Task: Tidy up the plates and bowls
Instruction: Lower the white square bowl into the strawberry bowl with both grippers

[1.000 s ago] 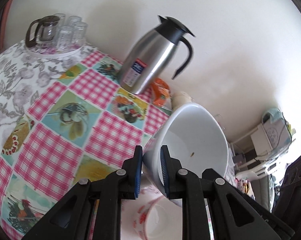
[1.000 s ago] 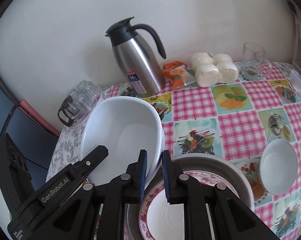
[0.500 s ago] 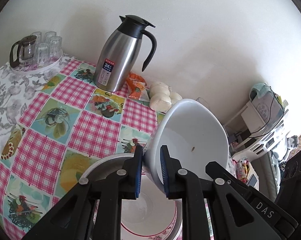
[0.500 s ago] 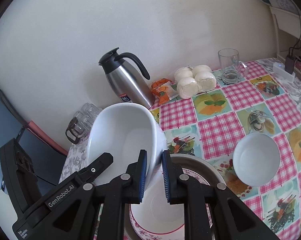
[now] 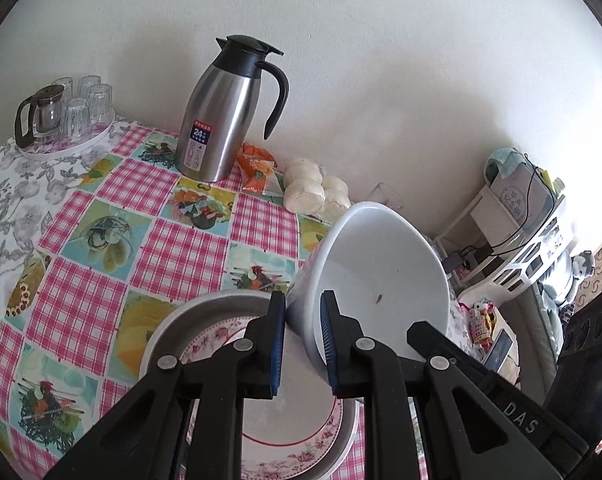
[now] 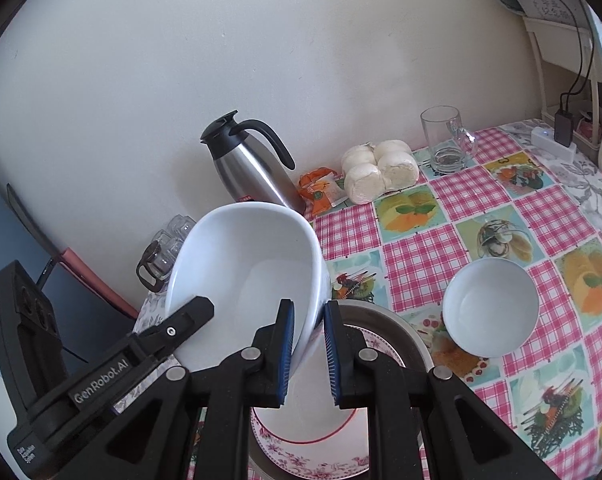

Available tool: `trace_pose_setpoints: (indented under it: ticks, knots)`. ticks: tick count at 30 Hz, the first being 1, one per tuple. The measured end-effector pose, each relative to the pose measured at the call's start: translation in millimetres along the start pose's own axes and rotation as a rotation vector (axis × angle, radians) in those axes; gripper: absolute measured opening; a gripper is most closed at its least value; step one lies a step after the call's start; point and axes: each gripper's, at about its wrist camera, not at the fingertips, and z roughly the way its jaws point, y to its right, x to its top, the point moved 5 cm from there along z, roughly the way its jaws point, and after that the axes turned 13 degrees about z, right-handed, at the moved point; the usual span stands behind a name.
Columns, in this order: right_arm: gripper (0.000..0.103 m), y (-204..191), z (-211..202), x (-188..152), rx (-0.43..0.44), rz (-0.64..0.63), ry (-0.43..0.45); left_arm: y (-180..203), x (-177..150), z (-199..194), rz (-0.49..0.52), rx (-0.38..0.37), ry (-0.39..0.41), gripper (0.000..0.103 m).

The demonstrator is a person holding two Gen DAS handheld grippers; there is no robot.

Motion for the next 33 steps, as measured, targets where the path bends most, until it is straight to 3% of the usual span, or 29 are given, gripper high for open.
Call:
trace_pose_setpoints:
  ticks: [20,33]
  knots:
    - [0.016,9.8,15.3,-30.9,-0.029,-0.040,-0.120,-19.8,-47.9,4.3,-0.078,0.040,-0.110,0.018]
    - [0.016,16.2,32.9,-39.6,-0.053,-0.041,-0.166,-28.9,-58.8,17.6,-0.104,0.060,-0.164,0.019]
